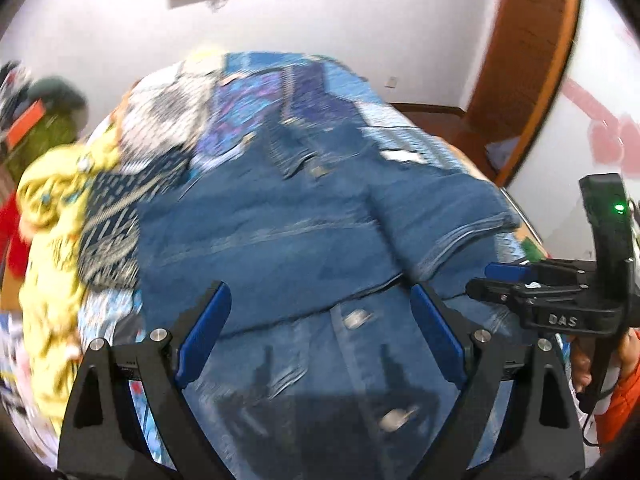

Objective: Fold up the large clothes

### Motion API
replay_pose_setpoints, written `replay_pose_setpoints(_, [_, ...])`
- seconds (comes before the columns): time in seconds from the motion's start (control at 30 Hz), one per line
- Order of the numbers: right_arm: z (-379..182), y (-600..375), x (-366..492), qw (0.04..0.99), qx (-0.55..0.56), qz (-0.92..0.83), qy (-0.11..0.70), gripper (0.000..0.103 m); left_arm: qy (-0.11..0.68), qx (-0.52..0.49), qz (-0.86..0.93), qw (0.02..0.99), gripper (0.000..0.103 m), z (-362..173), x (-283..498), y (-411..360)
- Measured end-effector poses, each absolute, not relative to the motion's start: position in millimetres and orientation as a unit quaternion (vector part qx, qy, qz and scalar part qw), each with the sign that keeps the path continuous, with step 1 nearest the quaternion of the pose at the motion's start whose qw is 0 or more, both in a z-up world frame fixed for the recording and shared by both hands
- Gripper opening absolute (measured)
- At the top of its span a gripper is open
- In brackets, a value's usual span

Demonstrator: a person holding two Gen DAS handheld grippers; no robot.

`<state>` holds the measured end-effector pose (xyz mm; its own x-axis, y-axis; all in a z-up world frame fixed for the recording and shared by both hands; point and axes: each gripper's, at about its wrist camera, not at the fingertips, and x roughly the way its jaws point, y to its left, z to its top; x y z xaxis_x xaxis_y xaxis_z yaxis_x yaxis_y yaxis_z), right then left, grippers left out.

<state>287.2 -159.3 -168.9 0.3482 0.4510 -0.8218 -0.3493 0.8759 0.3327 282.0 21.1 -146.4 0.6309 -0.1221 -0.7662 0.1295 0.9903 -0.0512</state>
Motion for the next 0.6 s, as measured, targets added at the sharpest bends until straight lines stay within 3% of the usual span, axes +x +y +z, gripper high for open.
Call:
replay_pose_setpoints(0.23, [-158.0, -228.1, 282.9, 0.866, 0.067, 0.162, 0.469, 0.054, 0.428, 0.055, -0.148, 0.890, 0.092, -144.1, 321.1, -57.4])
replay_pose_setpoints(0.47, [-179.8, -255.7, 288.1, 0.862, 0.087, 0.122, 0.484, 0.054, 0.472, 0.119, -0.205, 0.849, 0.090, -193.0, 357.7, -126.7])
replay_pose_setpoints(0.5, [-184.8, -255.5, 289.4, 0.860, 0.087, 0.121, 0.488, 0.054, 0.474, 0.140, -0.207, 0.844, 0.089, -203.3, 362.1, -136.4])
replay_pose_setpoints(0.6, [-193.0, -259.1, 293.3, 0.854, 0.093, 0.122, 0.498, 0.054, 0.483, 0.195, -0.199, 0.830, 0.069, -227.9, 371.6, -156.1])
